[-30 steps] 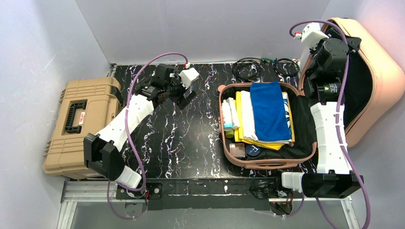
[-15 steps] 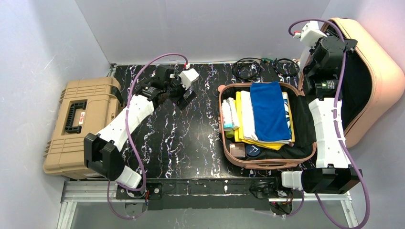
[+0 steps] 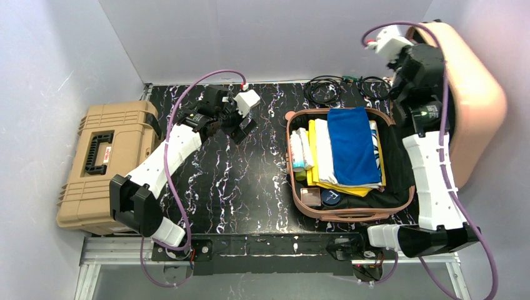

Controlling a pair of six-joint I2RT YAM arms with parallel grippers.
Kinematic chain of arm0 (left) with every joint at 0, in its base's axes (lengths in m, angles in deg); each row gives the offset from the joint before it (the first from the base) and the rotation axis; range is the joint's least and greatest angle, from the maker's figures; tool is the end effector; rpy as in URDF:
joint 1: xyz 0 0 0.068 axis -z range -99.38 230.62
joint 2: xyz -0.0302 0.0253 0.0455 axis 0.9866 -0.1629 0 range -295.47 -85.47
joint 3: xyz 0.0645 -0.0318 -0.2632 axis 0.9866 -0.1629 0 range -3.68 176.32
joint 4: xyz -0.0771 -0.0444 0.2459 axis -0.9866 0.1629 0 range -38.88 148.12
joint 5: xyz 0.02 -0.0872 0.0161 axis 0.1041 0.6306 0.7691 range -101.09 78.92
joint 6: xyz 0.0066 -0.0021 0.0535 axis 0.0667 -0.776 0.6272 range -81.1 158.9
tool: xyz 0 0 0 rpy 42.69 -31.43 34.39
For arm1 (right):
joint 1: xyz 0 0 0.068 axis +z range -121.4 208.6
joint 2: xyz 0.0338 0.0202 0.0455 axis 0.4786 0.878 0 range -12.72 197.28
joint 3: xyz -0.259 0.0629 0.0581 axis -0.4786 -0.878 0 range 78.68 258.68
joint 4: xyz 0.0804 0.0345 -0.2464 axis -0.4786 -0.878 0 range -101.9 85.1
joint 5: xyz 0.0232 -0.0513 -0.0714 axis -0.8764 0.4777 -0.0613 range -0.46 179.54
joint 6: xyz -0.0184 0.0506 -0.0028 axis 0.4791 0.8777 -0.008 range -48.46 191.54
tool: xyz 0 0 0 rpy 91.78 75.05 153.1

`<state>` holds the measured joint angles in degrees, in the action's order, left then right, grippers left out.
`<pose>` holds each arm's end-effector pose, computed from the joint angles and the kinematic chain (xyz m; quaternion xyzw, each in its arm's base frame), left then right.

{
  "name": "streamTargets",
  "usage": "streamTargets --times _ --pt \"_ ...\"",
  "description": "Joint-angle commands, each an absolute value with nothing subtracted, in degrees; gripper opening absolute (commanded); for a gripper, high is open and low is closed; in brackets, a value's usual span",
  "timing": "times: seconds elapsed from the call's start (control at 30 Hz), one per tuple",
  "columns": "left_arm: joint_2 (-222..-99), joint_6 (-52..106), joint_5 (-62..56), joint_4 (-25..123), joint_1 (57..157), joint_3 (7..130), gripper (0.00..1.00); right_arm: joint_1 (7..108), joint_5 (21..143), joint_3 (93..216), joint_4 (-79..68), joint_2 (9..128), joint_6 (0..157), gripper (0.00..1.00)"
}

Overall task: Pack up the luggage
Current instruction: Close the luggage at the center of the board.

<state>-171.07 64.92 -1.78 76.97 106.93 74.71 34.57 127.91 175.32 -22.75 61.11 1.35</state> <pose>0.3039 -0.1567 0.3460 0.4210 0.7693 -0.0725 0.4750 0.2515 0.0041 0.5262 -0.2030 0.6518 -0.5581 0.4717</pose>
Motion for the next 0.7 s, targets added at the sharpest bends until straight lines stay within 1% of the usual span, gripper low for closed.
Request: streamTargets --times 0.0,0.17,0.3,0.4,0.5,0.67 --pt "-168.4 65.4 -2.5 79.2 106.6 76.9 0.98 45.4 122.5 178.6 -27.0 59.7 9.8 0.01" --pt "-167.8 64.4 -0.7 79.9 106.6 77.0 0.98 49.6 117.3 179.1 -31.3 60.6 17.4 0.01" --pt "-168.5 62.5 1.9 80.2 106.6 77.0 0.98 53.7 110.0 177.9 -35.4 60.1 24.2 0.01" --pt "-169.2 61.4 2.9 79.8 106.6 76.9 0.98 59.0 106.3 175.4 -37.5 59.3 27.1 0.01" --pt "-169.5 60.6 3.7 78.9 106.6 76.3 0.98 64.5 105.2 171.6 -38.3 58.4 29.1 0.01" --pt "-170.7 59.2 5.0 77.8 106.6 74.9 0.98 66.4 94.1 167.5 -38.2 57.5 33.8 0.01"
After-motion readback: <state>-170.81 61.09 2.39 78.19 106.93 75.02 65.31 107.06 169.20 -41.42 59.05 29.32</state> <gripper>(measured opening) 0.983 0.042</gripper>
